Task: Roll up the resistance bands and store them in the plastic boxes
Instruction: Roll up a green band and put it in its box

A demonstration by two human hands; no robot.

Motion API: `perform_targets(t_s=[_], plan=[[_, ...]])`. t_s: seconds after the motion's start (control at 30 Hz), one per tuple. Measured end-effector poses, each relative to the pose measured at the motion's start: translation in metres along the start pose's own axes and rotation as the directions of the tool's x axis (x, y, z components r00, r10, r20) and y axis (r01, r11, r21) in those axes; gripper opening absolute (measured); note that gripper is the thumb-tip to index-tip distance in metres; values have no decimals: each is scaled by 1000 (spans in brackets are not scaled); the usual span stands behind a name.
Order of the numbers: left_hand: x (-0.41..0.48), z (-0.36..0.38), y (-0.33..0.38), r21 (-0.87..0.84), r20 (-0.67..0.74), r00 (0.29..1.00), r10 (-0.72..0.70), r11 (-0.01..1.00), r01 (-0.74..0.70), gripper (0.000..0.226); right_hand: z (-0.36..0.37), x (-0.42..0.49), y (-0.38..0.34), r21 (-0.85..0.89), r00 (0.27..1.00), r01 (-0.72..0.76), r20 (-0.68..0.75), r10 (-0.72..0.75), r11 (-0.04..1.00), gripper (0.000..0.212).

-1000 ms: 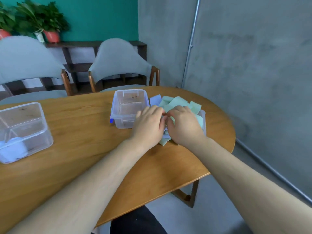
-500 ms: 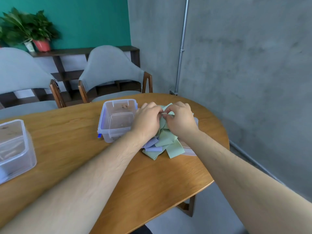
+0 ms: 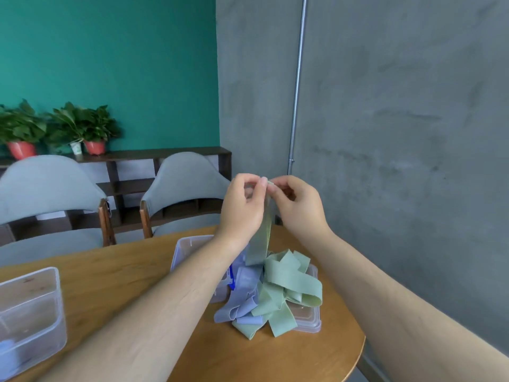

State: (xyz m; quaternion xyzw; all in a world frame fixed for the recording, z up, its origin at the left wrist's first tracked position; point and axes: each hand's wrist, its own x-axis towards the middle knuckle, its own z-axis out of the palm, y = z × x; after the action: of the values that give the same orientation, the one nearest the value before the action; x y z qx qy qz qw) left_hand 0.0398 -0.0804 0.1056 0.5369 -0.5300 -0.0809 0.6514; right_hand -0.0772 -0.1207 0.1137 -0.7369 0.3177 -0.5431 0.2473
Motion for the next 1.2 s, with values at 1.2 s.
perform_targets(t_s=[1.2], plan=[[-104, -232, 76, -133, -239, 958, -159, 983, 130, 9, 95, -83, -167, 392, 890, -101, 447, -93, 915, 25]])
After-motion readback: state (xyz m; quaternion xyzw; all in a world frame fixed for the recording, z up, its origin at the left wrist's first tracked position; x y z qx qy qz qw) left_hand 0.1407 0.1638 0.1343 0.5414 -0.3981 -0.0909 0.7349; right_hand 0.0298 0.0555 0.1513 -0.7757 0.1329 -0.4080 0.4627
